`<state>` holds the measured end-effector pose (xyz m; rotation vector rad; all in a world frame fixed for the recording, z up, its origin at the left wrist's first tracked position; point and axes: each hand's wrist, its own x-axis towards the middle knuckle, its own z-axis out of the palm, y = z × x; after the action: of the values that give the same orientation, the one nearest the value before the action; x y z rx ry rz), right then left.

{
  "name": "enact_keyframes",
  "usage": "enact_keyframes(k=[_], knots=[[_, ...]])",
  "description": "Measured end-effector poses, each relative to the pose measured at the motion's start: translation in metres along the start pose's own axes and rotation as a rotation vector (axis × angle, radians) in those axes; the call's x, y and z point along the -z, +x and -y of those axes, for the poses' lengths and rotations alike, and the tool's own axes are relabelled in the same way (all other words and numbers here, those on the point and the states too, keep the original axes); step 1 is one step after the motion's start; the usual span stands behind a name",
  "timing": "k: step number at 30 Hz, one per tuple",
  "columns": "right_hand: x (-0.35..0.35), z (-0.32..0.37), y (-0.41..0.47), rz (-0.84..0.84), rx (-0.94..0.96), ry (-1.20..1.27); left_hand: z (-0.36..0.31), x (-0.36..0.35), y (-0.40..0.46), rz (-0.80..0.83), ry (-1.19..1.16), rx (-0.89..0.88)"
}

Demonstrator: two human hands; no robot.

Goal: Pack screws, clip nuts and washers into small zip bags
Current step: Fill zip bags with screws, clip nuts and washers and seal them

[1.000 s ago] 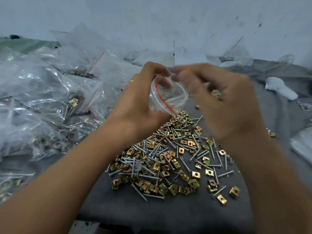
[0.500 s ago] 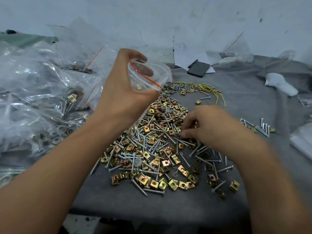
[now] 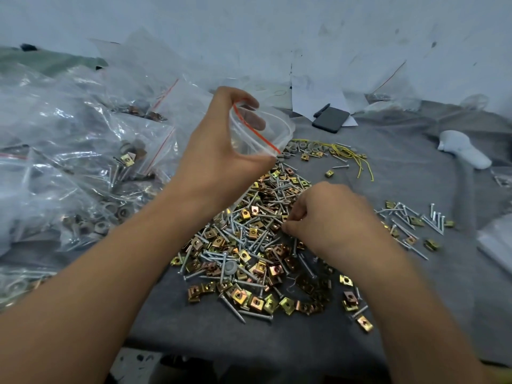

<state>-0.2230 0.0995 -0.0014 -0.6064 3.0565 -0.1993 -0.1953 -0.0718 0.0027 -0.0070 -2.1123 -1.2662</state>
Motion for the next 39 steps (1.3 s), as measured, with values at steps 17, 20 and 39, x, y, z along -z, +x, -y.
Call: enact_keyframes(k=[17,20,39], knots=[[0.031,-0.057,0.005,-0.034,0.416,1.449,-0.012,-0.002,-0.011,0.289,0.09,-0.11],[0.027,-0.042,0.008,-0.205,0.429,1.328,-0.012,-0.007,-0.013,0.313,0.12,-0.159],[0.038,-0.079,-0.008,0.221,0.17,0.298,-0.009,0.013,-0.003,0.019,-0.004,-0.029]])
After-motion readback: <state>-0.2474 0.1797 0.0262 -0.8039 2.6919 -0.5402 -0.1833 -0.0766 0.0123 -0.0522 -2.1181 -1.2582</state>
